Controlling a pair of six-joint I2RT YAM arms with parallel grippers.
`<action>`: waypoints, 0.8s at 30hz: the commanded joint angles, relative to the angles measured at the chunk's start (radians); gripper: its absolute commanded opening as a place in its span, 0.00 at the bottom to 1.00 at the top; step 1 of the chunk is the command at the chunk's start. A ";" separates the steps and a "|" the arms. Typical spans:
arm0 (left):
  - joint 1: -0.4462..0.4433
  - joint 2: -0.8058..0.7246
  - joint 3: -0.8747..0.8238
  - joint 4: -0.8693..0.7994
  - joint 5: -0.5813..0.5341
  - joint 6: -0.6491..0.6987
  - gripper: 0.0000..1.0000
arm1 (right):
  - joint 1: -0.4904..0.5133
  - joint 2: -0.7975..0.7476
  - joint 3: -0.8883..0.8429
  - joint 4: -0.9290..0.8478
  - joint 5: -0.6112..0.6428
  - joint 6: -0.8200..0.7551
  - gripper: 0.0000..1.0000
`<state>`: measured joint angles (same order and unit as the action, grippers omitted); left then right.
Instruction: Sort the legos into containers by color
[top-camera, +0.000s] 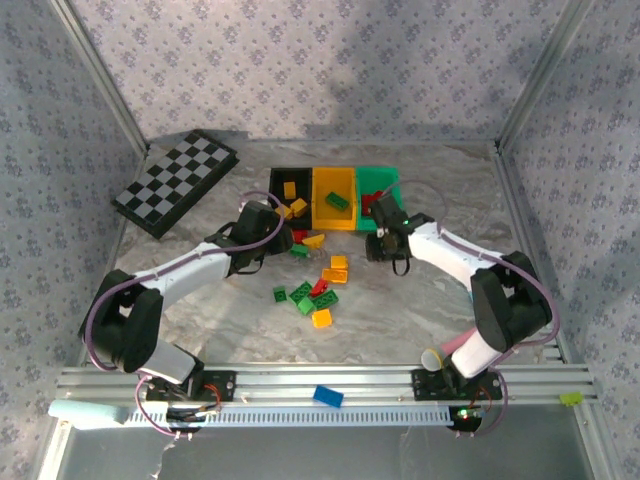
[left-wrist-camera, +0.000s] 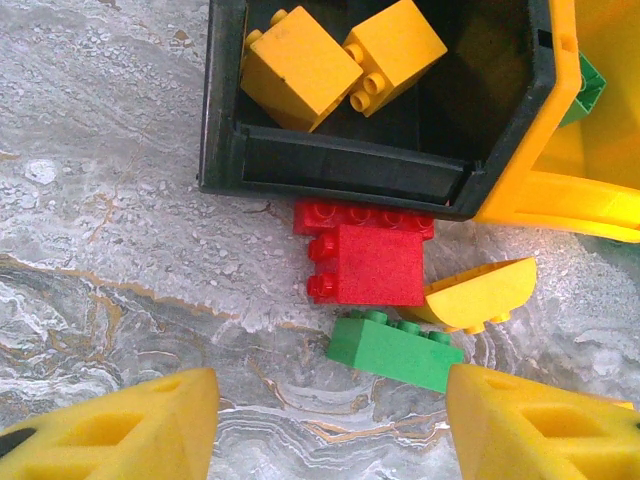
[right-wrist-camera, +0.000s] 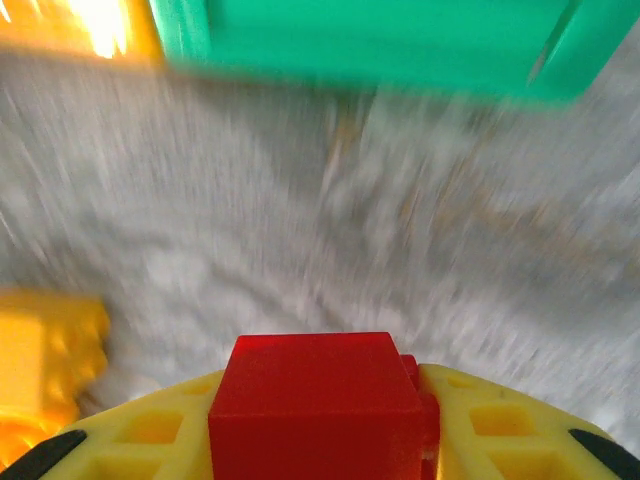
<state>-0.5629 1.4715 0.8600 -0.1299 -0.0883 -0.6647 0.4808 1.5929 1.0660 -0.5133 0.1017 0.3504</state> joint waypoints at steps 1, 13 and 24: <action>0.003 -0.011 -0.003 0.000 0.014 -0.010 0.62 | -0.052 0.043 0.116 0.045 -0.018 -0.055 0.33; 0.004 -0.049 -0.030 -0.011 -0.008 -0.028 0.62 | -0.152 0.370 0.489 0.082 -0.022 -0.118 0.37; 0.004 -0.053 -0.031 -0.020 -0.018 -0.028 0.62 | -0.162 0.465 0.612 0.056 -0.027 -0.152 0.57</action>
<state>-0.5629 1.4464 0.8288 -0.1383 -0.0921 -0.6830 0.3183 2.0670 1.6573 -0.4278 0.0746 0.2176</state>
